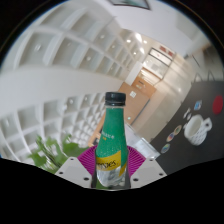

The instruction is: Pour water

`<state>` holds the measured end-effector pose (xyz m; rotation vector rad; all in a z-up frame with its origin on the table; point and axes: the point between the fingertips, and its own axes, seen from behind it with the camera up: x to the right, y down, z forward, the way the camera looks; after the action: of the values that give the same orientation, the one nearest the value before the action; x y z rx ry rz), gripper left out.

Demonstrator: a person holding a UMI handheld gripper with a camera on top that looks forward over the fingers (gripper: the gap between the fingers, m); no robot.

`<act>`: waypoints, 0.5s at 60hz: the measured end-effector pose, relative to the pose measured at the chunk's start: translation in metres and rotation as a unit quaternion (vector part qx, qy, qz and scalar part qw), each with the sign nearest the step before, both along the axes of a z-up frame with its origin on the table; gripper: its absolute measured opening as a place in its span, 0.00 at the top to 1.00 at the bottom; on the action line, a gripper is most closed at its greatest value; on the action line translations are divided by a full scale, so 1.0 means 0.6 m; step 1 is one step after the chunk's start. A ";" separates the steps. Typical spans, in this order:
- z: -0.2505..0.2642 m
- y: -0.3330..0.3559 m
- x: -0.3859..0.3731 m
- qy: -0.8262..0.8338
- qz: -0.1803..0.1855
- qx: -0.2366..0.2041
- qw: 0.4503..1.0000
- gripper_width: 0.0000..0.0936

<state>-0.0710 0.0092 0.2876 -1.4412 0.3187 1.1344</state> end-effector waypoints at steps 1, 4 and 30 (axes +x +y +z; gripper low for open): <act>0.006 0.009 0.000 0.032 0.010 -0.004 0.999 0.59; 0.021 0.036 0.010 0.127 0.040 -0.014 0.991 0.59; -0.069 0.207 0.137 0.584 0.095 -0.110 0.799 0.59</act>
<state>0.0113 0.1331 0.2461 -0.7741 1.2135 2.1277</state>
